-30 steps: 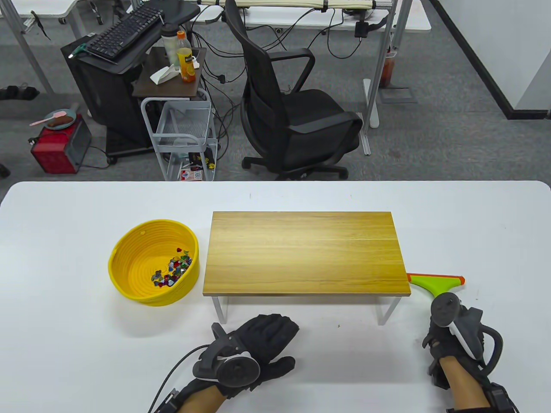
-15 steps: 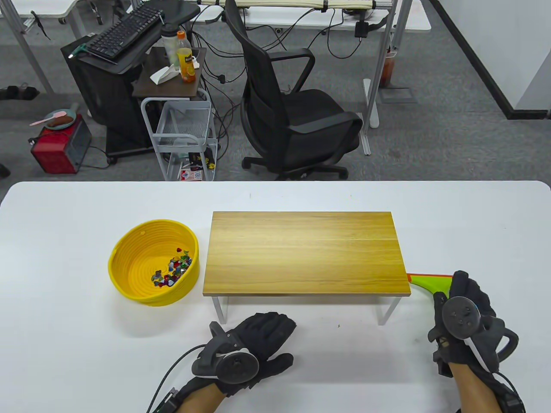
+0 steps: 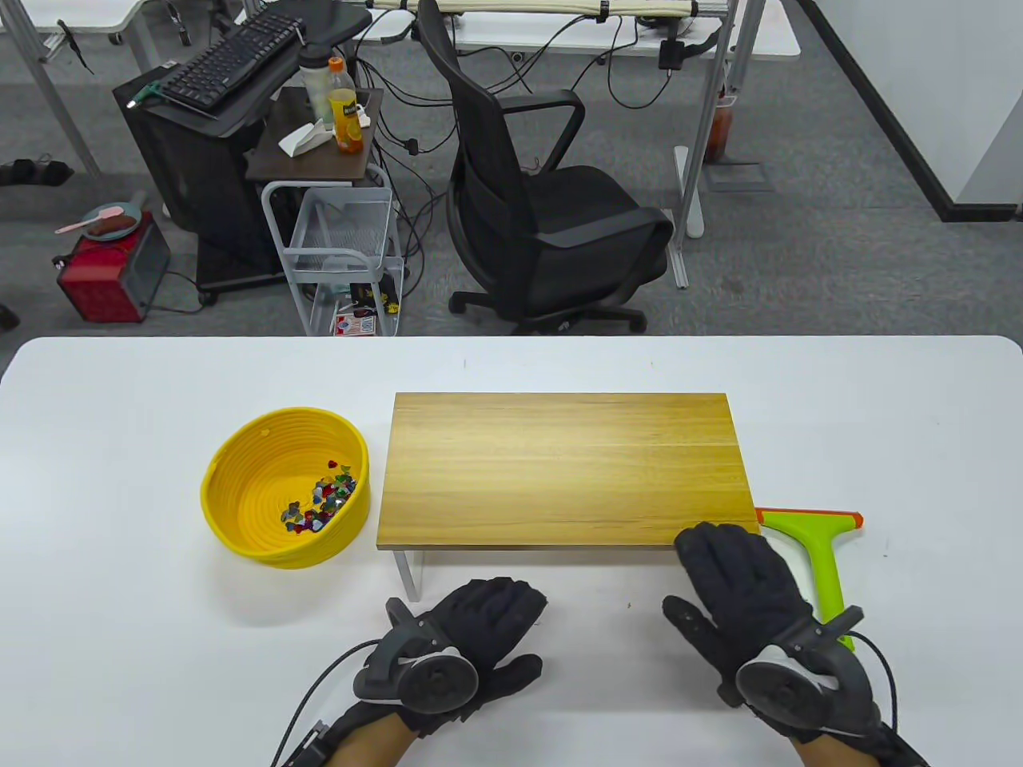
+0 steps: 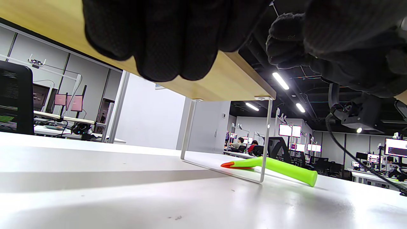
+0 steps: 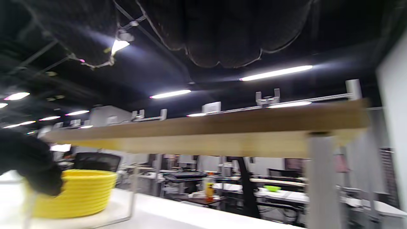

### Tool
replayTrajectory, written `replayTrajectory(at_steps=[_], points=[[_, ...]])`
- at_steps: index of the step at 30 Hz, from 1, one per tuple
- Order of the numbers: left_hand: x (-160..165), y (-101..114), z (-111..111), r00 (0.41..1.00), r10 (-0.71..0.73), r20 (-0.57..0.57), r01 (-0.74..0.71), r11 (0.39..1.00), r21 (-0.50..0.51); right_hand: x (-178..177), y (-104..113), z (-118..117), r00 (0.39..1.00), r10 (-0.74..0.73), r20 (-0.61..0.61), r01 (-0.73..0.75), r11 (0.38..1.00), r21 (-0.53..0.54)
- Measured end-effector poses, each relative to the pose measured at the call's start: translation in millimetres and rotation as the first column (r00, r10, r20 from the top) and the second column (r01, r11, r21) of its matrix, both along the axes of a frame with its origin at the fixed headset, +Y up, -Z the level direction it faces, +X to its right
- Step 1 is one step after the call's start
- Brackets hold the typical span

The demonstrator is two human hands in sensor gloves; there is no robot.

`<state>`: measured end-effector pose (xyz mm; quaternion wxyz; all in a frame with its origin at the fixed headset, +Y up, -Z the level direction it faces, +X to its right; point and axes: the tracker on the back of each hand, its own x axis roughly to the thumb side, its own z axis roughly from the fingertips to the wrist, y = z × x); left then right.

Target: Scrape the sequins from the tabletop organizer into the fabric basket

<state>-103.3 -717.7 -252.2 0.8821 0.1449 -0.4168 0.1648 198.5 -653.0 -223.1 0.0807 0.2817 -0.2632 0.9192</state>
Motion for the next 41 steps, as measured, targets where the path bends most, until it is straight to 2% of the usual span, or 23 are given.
replayTrajectory(at_steps=[5, 9, 23, 41], points=[[0, -1, 1, 1.0, -0.002, 0.003, 0.002, 1.0, 0.007, -20, -17, -2, 0.991, 0.035, -0.132, -0.039, 0.999, -0.024], [0, -1, 1, 1.0, -0.011, 0.005, 0.011, 1.0, 0.009, -27, -31, -3, 0.984, 0.041, -0.171, -0.051, 0.997, -0.053], [1, -4, 2, 0.999, -0.037, 0.012, 0.036, 0.999, 0.003, -29, -54, -10, 0.985, 0.025, -0.168, -0.046, 0.992, -0.118], [6, -10, 2, 0.999, -0.05, 0.018, 0.05, 0.999, -0.013, -22, -65, -18, 0.985, -0.048, -0.164, 0.015, 0.981, -0.195]])
